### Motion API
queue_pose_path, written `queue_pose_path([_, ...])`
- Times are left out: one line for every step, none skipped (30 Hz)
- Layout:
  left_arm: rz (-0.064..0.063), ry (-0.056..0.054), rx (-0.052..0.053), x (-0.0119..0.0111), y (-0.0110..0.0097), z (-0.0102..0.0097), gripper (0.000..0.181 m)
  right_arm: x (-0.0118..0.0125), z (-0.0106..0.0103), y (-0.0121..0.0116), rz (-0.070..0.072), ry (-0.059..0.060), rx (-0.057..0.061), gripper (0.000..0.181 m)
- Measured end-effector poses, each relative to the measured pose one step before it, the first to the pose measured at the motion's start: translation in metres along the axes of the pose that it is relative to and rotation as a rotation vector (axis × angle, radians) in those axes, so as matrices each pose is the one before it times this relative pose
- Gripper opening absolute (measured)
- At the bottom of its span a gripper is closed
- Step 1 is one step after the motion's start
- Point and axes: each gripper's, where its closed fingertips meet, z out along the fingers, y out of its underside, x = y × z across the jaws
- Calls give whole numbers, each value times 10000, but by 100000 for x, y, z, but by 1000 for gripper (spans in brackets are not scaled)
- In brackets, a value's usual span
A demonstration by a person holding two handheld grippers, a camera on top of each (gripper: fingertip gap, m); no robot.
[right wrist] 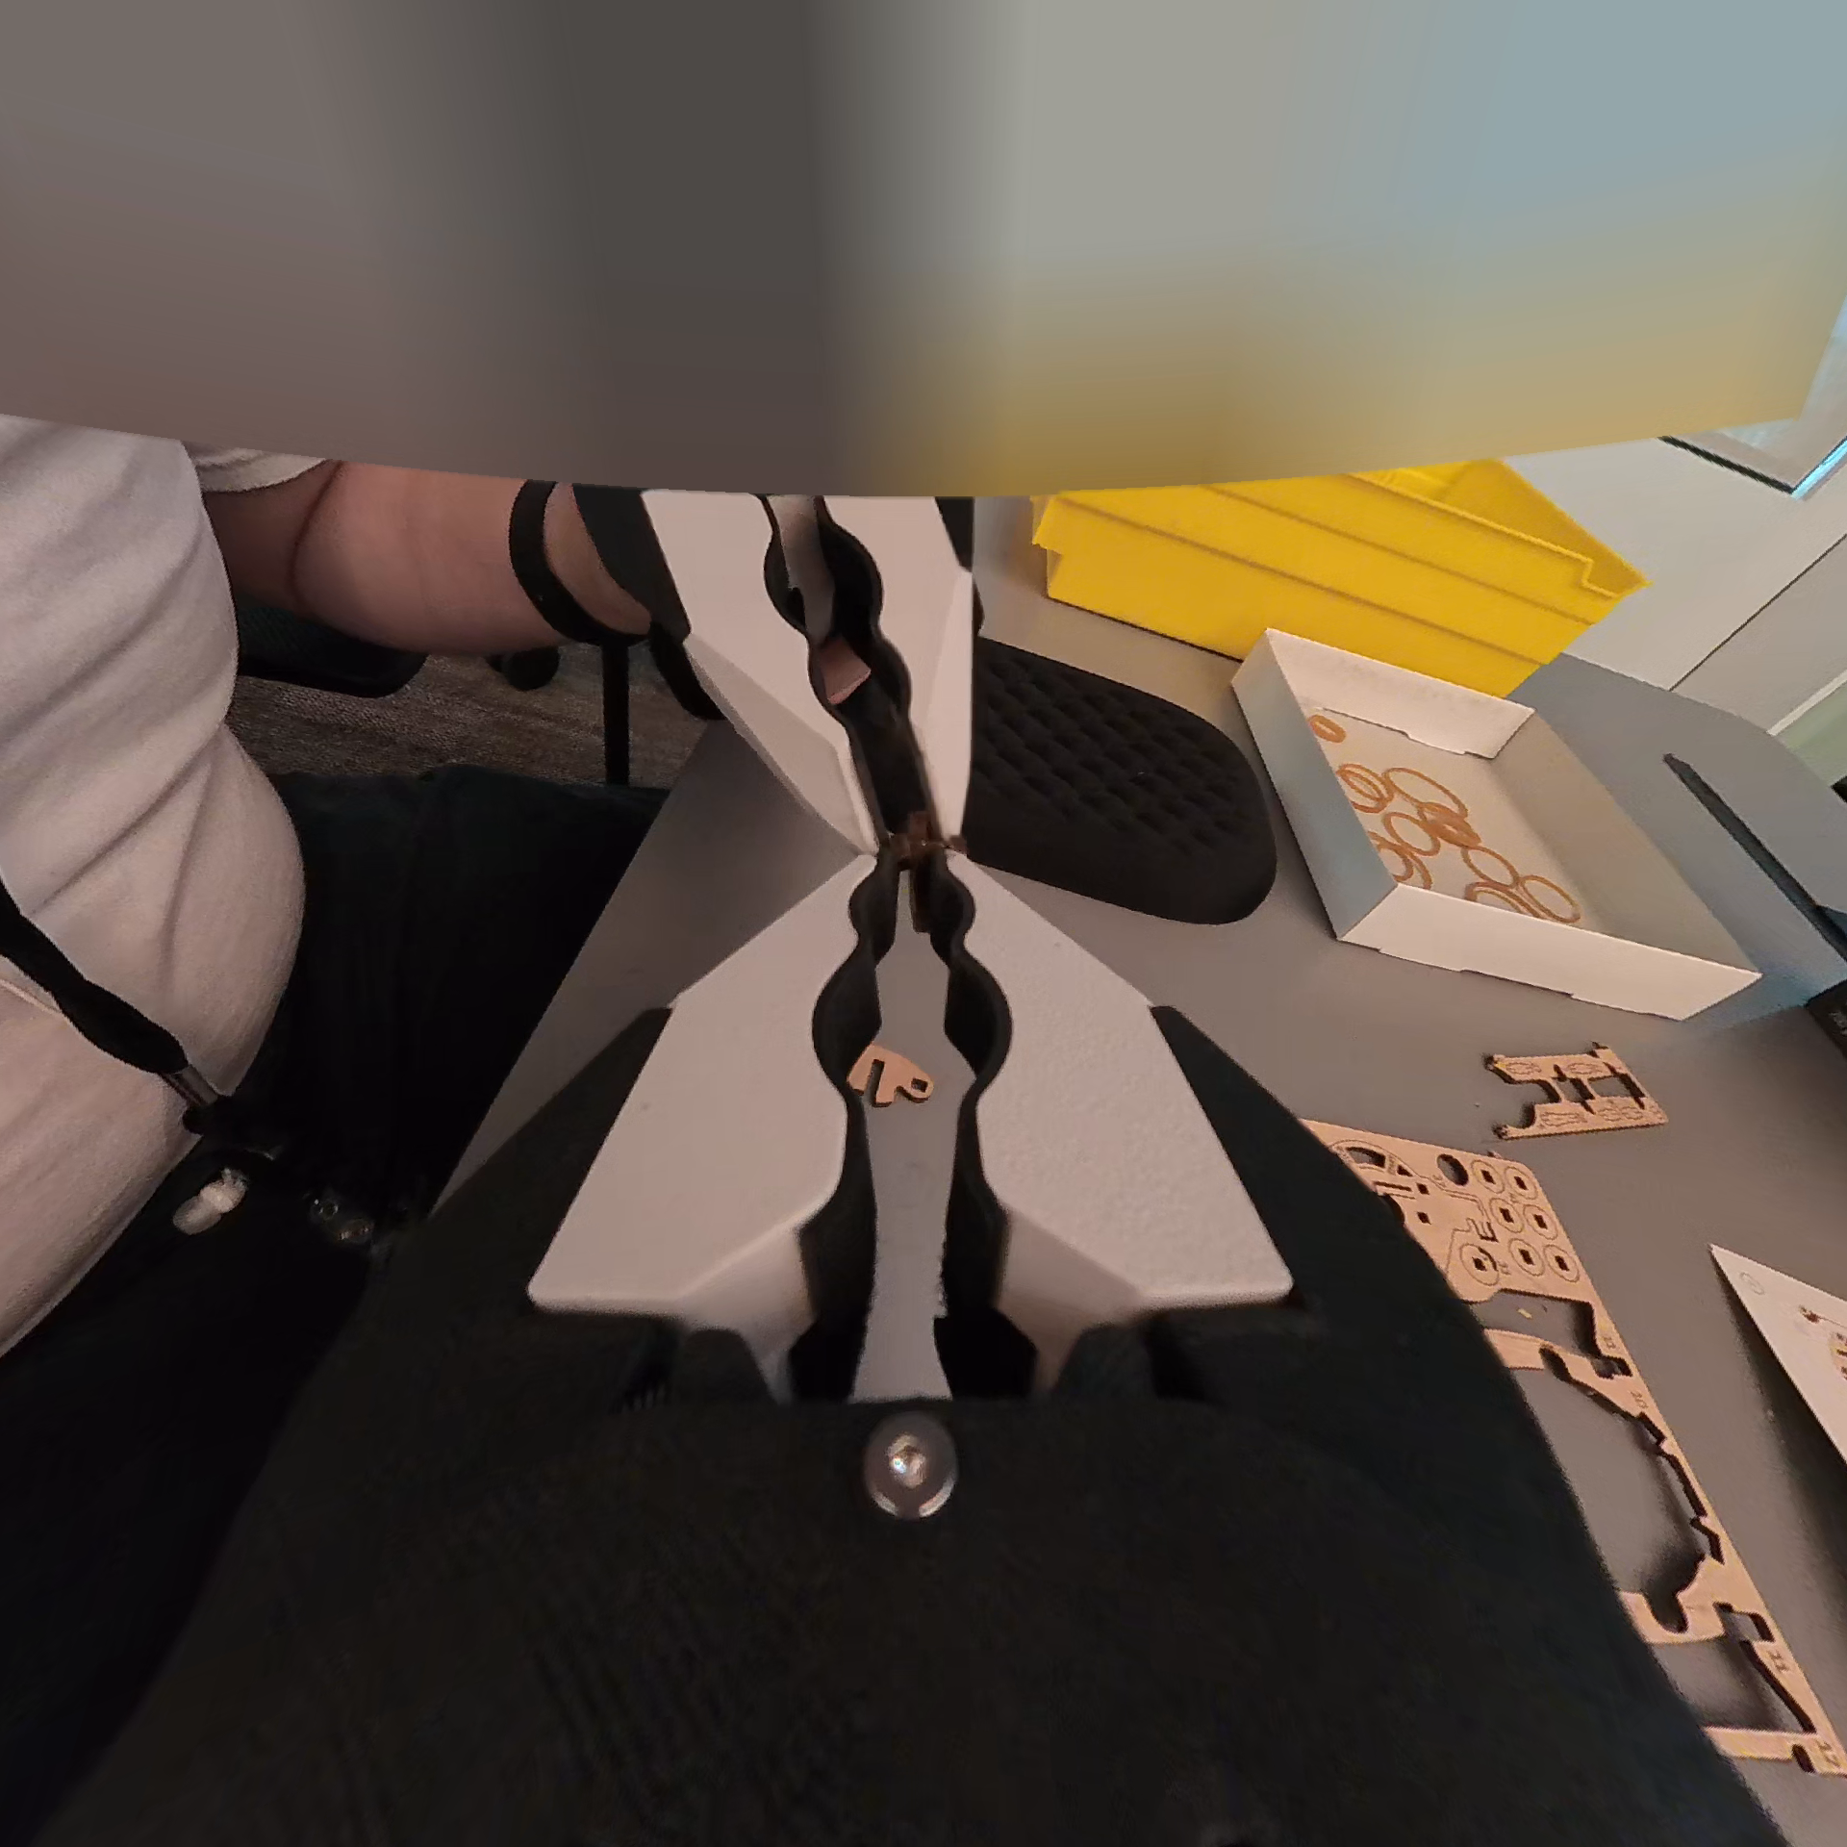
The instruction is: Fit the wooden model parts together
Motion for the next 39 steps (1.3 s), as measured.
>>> queue_pose_path([-23,2,60,-28,-103,-24,9,3,-45,-89,-42,10,37,4])
queue_pose_path([20,6,54,1,-92,-30,9,-70,1,-72,-37,-19,24,4])
queue_pose_path([19,-66,30,-103,-38,-1,12,-54,5,-45,-44,-8,8,4])
queue_pose_path([25,-123,8,-188,-21,-6,15,14,-13,4,-81,33,-32,4])
queue_pose_path([40,-101,10,-170,-19,-18,19,-44,-6,1,-49,-11,-16,4])
queue_pose_path([37,-25,21,-77,-57,-29,22,-68,-15,-23,-5,-51,13,4])
queue_pose_path([57,26,48,-11,-90,-41,25,-124,-40,-82,-23,-84,44,4])
queue_pose_path([68,66,53,59,-92,-48,28,-147,-27,-71,-60,-88,38,4])
queue_pose_path([97,204,49,272,-96,-40,26,-185,-38,-82,-115,-93,39,4])
queue_pose_path([117,220,24,318,-75,-21,22,-146,-17,-66,-91,-66,16,4])
queue_pose_path([98,127,10,208,-57,2,21,-94,-26,-32,-56,-51,5,4])
queue_pose_path([121,172,17,307,-59,18,17,-130,-38,-21,-52,-85,3,4])
queue_pose_path([133,134,5,265,-32,15,14,-131,-23,-6,-41,-87,-2,4])
queue_pose_path([116,10,-26,80,36,15,14,-49,6,46,-12,-39,-13,4])
queue_pose_path([76,16,-50,69,72,25,13,-62,25,94,8,-62,-39,4])
queue_pose_path([-6,40,-43,50,85,22,13,-41,21,98,-24,-36,-34,4])
queue_pose_path([-39,40,-5,49,32,7,13,-46,12,39,-26,-32,-5,4])
queue_pose_path([-30,22,18,20,-10,-25,13,-19,2,-22,38,-32,24,4])
queue_pose_path([-45,10,9,-10,0,-23,13,3,14,-14,63,-27,24,4])
queue_pose_path([-51,10,-6,6,20,-13,12,0,9,15,36,-20,0,4])
queue_pose_path([-25,-8,11,-15,4,-22,12,11,10,2,4,3,8,4])
queue_pose_path([6,-18,21,7,-5,-10,12,-19,1,-17,-1,-10,12,4])
queue_pose_path([17,-12,4,21,9,-11,12,-18,4,15,1,-19,-1,4])
queue_pose_path([12,-9,-13,18,29,7,12,-14,3,32,-10,-12,-19,5])
queue_pose_path([19,-29,0,-20,7,0,12,12,7,-1,-29,26,-4,5])
queue_pose_path([22,-32,25,-16,-48,-12,11,14,-26,-47,-27,19,18,4])
queue_pose_path([28,-21,36,6,-59,3,11,-21,-27,-53,-18,-6,25,4])
queue_pose_path([38,-33,34,-2,-49,-12,12,-6,-28,-52,-37,10,18,4])
queue_pose_path([48,-49,23,6,-45,-4,12,-11,-15,-28,-107,39,3,4])
queue_pose_path([63,-73,-5,-19,19,12,12,20,10,22,-124,64,-33,4])
queue_pose_path([94,-58,-36,32,71,26,12,-28,32,98,-106,24,-88,4])
queue_pose_path([95,-46,-27,35,35,11,12,-34,14,54,-146,41,-68,5])
queue_pose_path([54,-46,14,-1,-32,-18,12,-14,-1,-28,-120,52,-8,4])
queue_pose_path([22,-12,36,20,-63,-35,12,-30,-10,-57,-4,-16,28,4])
queue_pose_path([-20,-4,34,0,-49,-42,12,-12,-9,-52,86,-46,39,5])
queue_pose_path([-48,-24,30,-56,-32,-31,12,34,-12,-60,125,-37,48,5])
queue_pose_path([-54,-28,9,-78,-5,2,11,86,-15,-18,145,-1,26,5])
queue_pose_path([-58,11,-39,-51,49,34,11,62,2,33,87,2,-8,5])
queue_pose_path([-46,-5,-44,-63,55,43,11,70,-9,64,15,43,-26,6])
